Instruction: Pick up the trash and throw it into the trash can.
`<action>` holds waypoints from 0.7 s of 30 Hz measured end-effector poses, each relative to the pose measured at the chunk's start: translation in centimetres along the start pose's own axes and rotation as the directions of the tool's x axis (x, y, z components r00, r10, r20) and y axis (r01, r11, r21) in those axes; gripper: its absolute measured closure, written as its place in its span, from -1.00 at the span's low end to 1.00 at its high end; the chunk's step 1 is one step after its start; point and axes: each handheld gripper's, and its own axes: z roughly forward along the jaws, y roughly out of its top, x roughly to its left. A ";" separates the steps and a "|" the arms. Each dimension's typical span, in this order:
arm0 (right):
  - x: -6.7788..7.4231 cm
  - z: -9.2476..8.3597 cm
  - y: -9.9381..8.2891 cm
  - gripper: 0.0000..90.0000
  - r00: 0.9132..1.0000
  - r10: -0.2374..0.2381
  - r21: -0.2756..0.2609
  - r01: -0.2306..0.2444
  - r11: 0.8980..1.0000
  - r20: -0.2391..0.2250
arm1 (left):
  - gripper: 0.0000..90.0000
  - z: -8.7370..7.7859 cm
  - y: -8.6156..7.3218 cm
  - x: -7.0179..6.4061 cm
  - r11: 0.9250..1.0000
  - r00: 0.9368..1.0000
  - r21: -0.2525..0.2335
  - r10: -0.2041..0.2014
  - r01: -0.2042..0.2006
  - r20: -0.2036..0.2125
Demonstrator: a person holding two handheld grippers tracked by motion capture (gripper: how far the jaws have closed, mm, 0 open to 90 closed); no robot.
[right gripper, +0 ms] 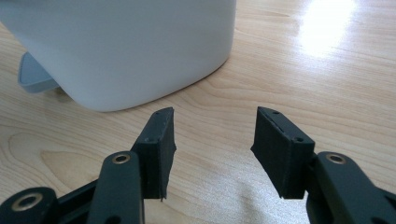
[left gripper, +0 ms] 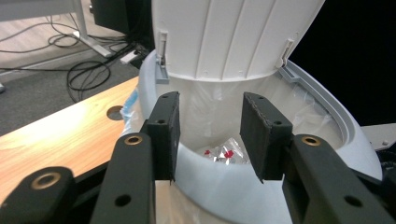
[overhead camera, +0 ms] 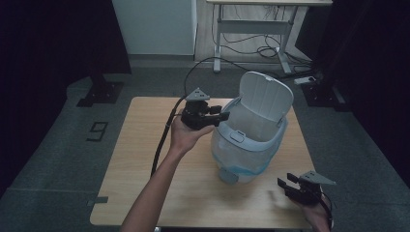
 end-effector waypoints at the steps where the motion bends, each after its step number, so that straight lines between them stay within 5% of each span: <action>1: 0.0 0.0 0.0 0.05 1.000 0.001 -0.002 -0.001 1.000 -0.001 | 0.24 -0.2 -0.2 0.1 1.000 1.000 0.000 0.001 -0.001 -0.007; 6: 0.0 -0.1 0.2 0.00 1.000 0.014 -0.014 -0.014 1.000 -0.013 | 0.09 -1.5 -1.2 0.2 1.000 0.999 0.000 0.006 -0.006 -0.049; 21: 0.1 -0.5 1.9 -0.18 0.999 0.037 -0.042 -0.038 0.998 -0.032 | -0.07 -5.0 -3.7 0.7 1.000 0.996 -0.005 0.018 -0.019 -0.084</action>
